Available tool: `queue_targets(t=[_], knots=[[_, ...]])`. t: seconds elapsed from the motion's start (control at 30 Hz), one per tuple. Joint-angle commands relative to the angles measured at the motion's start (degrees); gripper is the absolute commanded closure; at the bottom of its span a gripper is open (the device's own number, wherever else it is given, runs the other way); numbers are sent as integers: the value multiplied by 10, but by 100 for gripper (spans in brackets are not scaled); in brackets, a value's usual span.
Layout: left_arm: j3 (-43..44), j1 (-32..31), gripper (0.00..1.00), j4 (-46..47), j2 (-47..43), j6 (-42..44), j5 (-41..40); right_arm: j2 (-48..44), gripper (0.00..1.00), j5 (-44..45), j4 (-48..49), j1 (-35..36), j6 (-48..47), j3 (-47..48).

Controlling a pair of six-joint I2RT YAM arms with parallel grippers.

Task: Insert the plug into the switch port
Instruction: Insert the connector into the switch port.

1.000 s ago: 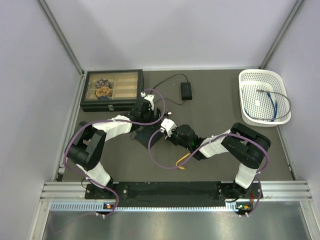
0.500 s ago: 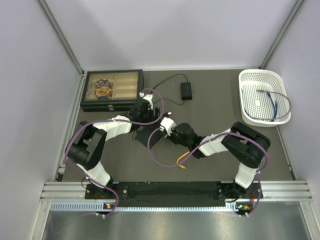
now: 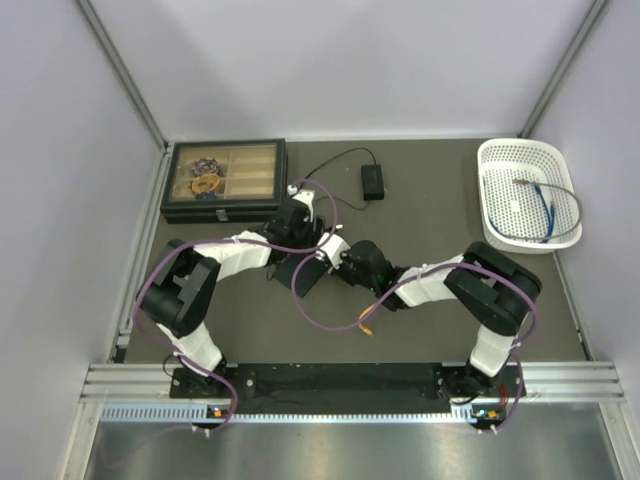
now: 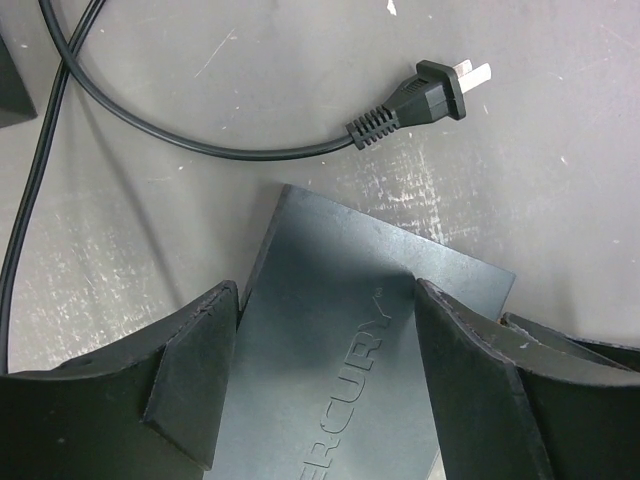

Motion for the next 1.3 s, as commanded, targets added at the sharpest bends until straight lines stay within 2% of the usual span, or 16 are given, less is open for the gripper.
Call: queue_targets(t=[0.0, 0.4, 0.67, 0.9, 1.03, 1.13, 1.27], knots=[[-2, -87, 28, -48, 37, -59, 215, -23, 100, -83, 188, 7, -10, 73], [19, -109, 28, -89, 51, -25, 198, -56, 100, -98, 127, 7, -44, 119], [23, -113, 28, -84, 46, -28, 206, -37, 100, -113, 154, 6, -41, 129], [22, -107, 28, -87, 37, -46, 157, -60, 100, -99, 123, 6, -34, 113], [28, -93, 28, -87, 35, -58, 137, -94, 78, -90, 95, 6, -16, 86], [39, -88, 28, -95, 35, -62, 115, -116, 67, -88, 69, 6, -7, 74], [55, -85, 28, -103, 38, -61, 105, -140, 61, -86, 33, 6, -1, 64]])
